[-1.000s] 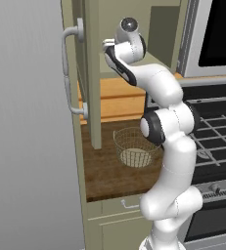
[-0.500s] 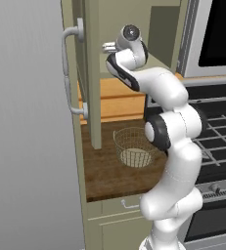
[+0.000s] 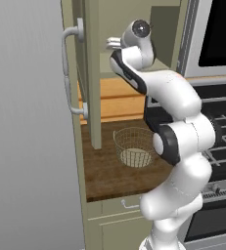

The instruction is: Open the cabinet, pick up the bread from the cabinet and place it in the basket. Then move the basket to the dining counter.

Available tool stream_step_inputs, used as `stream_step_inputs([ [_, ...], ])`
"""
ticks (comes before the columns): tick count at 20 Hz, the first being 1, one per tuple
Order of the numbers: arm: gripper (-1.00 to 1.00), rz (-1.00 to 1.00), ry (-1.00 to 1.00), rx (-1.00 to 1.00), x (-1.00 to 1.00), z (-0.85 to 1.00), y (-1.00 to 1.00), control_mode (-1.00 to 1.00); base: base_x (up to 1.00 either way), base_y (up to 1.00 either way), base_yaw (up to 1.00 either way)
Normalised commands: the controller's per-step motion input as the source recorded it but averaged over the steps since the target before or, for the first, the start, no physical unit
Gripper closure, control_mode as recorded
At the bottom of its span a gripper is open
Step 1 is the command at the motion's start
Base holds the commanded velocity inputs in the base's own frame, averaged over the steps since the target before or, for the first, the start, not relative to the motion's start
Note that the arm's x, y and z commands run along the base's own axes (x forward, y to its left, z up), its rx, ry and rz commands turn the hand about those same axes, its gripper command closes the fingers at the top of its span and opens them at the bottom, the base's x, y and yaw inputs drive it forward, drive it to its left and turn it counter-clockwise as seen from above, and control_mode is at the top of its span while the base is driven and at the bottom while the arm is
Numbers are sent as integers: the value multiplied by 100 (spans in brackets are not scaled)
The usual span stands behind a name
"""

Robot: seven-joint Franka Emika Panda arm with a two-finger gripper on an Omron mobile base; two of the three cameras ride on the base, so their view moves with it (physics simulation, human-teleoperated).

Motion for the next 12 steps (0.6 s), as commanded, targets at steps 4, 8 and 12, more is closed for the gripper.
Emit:
stream_step_inputs([
  [4,100,0,-7,4,-100,7,0,-100,0,0,0],
  [8,100,0,-13,2,-100,2,-4,-100,0,0,0],
  [12,100,2,1,1,-100,3,-16,-100,0,0,0],
])
